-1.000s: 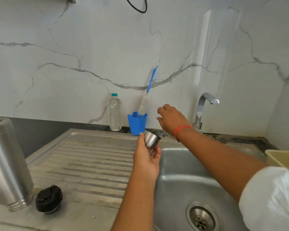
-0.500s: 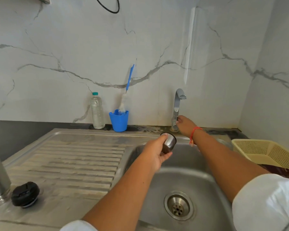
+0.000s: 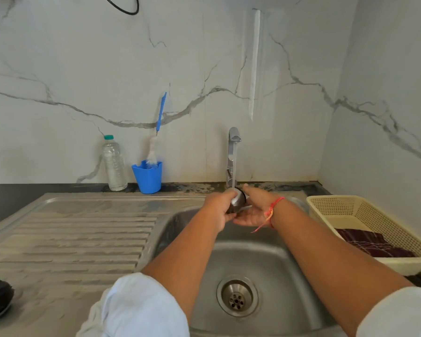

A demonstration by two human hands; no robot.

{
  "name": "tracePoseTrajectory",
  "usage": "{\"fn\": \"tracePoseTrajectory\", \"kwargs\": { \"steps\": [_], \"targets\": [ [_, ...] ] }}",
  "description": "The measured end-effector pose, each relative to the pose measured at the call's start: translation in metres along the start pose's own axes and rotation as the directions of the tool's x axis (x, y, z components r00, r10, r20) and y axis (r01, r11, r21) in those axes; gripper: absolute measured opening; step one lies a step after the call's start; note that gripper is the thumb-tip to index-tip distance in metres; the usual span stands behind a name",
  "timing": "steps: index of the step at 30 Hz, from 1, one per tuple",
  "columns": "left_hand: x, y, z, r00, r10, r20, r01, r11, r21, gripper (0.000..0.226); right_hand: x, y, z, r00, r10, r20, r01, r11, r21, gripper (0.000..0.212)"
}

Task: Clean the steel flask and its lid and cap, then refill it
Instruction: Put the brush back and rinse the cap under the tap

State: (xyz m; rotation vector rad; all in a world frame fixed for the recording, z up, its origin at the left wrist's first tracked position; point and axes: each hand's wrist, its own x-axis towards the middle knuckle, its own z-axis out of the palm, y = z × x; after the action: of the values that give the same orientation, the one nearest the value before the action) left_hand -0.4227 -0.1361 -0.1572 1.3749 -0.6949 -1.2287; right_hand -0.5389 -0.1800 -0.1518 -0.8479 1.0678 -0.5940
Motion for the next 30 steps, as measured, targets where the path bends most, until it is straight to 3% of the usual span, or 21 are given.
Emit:
{"fn": "tracePoseTrajectory", "kwargs": {
  "steps": [2,4,10,12,14,18,22,24,27,30],
  "targets": [
    [0.004,-0.003,0.003,0.992,0.103,-0.068,-0.084,0.968,0.236,0.041,-0.005,0.004,0.001,0.997,0.011,0.073,-0.025,0.981,0.193,0.055],
    [0.0,-0.001,0.004,0.97,0.217,-0.108,-0.152,0.893,0.424,0.047,-0.007,0.006,0.004,0.997,0.001,0.076,-0.023,0.959,0.281,0.05],
    [0.005,0.018,-0.01,0.962,0.266,0.066,-0.264,0.836,0.481,0.031,0.001,0.004,0.014,1.0,0.015,0.022,-0.023,0.909,0.416,0.05],
    [0.01,0.026,-0.018,0.953,0.3,0.036,-0.277,0.816,0.507,0.012,0.002,0.001,0.018,1.0,0.007,0.01,-0.011,0.904,0.428,0.048],
    [0.023,0.031,-0.027,0.939,0.344,-0.029,-0.273,0.791,0.547,0.024,0.0,-0.002,0.021,1.0,-0.006,0.01,0.002,0.911,0.412,0.045],
    [0.043,0.038,-0.036,0.942,0.33,-0.062,-0.245,0.801,0.546,0.028,-0.005,-0.007,0.027,0.998,0.027,0.055,-0.04,0.969,0.242,0.049],
    [0.06,0.043,-0.033,0.956,0.294,-0.023,-0.23,0.794,0.563,0.027,-0.002,-0.005,0.026,1.0,-0.006,-0.009,0.005,0.993,-0.114,0.051],
    [0.069,0.044,-0.031,0.962,0.273,0.017,-0.231,0.779,0.583,0.031,0.003,-0.001,0.019,0.987,-0.149,-0.06,0.125,0.947,-0.297,0.048],
    [0.07,0.049,-0.026,0.963,0.259,0.074,-0.249,0.751,0.612,0.048,0.006,0.007,0.005,0.905,-0.422,-0.065,0.316,0.764,-0.562,0.046],
    [0.069,0.055,-0.018,0.956,0.259,0.137,-0.287,0.729,0.622,0.049,0.004,0.016,-0.001,0.805,-0.591,-0.054,0.462,0.681,-0.568,0.06]
  ]
}}
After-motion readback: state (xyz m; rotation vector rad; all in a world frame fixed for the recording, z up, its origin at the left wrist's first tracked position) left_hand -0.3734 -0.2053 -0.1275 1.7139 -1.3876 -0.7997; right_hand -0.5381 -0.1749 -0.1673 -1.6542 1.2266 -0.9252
